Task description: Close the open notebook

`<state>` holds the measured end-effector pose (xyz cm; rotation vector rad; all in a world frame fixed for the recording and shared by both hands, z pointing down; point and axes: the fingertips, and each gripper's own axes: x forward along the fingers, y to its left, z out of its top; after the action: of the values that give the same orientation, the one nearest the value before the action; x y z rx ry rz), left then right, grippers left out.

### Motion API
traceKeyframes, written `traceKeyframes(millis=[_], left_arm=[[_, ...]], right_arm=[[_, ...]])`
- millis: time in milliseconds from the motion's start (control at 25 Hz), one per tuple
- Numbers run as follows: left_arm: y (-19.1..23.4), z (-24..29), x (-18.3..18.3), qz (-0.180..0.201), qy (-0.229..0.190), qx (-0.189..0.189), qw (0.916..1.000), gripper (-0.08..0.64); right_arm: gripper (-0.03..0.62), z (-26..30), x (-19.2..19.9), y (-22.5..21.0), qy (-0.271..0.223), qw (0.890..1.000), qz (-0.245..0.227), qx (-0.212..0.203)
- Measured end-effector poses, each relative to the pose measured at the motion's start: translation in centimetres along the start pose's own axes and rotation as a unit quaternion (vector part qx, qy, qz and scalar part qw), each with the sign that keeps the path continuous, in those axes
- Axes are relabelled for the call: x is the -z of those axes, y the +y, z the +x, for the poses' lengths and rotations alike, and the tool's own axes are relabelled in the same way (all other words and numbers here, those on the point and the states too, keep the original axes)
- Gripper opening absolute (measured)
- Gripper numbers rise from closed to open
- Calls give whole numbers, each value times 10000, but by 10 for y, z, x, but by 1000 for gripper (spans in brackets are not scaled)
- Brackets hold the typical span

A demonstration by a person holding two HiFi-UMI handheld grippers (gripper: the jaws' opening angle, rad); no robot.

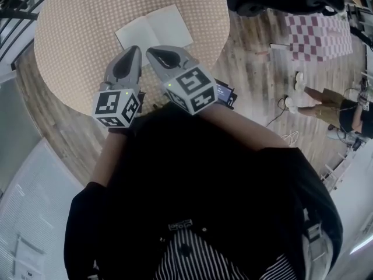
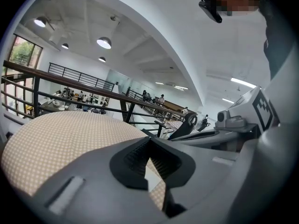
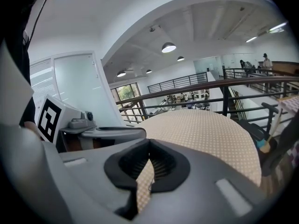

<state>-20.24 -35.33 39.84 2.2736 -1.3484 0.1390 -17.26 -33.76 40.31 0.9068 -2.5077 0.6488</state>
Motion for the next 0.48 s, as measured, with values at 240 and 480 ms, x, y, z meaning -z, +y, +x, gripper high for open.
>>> traceKeyframes(millis=[240,480], left_arm=[[7,18,4,90,209,-94,9997,0],[4,35,12,79,322,-56,9994,0]], right_arm=[[2,8,14,-19,173,9998,67,-36],[2,7,30,-46,313,9993,187,43]])
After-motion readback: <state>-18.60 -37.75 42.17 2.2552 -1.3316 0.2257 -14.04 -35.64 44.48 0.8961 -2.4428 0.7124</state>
